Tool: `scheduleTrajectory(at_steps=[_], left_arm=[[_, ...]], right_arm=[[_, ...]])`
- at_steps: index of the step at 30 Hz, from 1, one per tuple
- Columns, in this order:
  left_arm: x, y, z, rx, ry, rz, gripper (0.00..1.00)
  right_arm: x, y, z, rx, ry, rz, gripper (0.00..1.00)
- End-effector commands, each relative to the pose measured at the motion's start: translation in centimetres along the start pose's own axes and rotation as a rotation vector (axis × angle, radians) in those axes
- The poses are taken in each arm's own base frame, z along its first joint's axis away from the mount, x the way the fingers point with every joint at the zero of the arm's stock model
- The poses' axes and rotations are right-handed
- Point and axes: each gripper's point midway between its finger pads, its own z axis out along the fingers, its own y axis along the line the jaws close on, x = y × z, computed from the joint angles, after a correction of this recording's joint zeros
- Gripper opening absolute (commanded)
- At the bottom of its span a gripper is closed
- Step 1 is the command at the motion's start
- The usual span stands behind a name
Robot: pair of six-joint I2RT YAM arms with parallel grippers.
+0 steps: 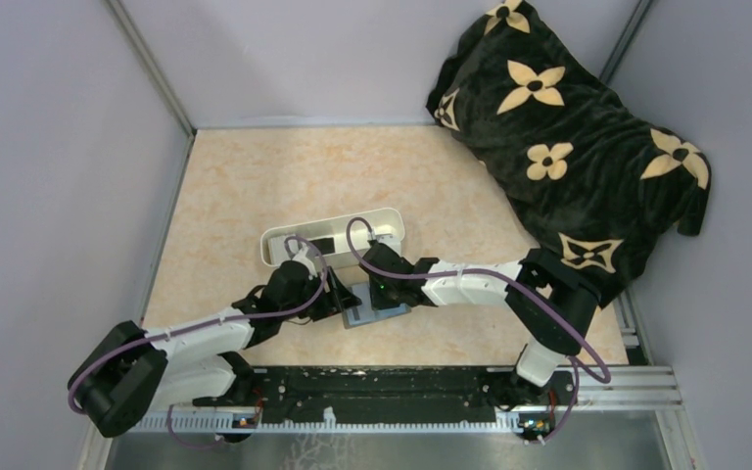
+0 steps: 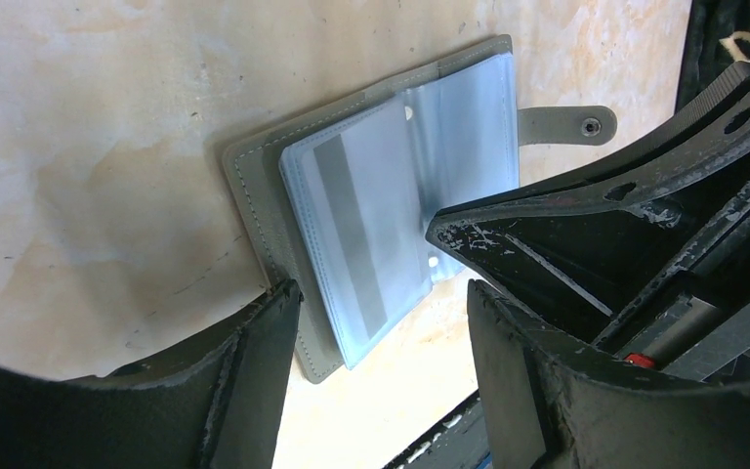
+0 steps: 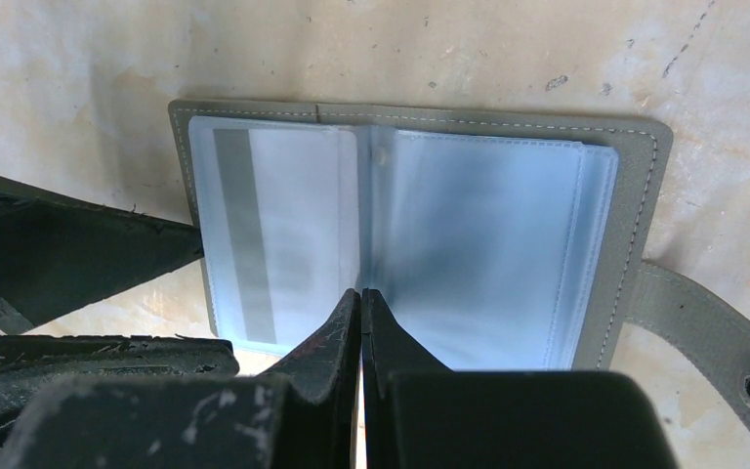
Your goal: Take the credit cards out of the card holder
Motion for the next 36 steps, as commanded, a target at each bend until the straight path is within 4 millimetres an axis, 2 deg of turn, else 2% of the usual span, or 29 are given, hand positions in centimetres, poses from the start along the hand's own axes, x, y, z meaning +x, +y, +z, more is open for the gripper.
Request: scheduleTrajectory(at_steps=[1,12,17,28,36], left_arm=[[-0.1,-0.8,0.1,0.029,0.002,0.004,0.70],[-1.1,-3.4,-0.1,0.098,-0.003,0.011,0.69],[-1.8,-4.8,-0.9,0.138,-0.020,0.013,0.69],[-2.2,-5.0,-2.1,0.135,-0.042,0.018,0.69],[-2.0,-4.9,-1.8,0.136,-0.033,0.023,0.69]], right_arm=[[-1.1,0.7,-0.7,-0.033,-0.034,0.000,0.00],[-0.6,1.2,-0.4,-0.069,-0.019,0.001,0.00],[-0.4,0.9,-0.4,-0.064,-0.016,-0.001,0.00],[-0.2,0.9,-0.1,-0.064,-0.009,-0.002,0.00],[-0.1,0.8,-0.1,-0.061,-0.005,-0.002,0.00]])
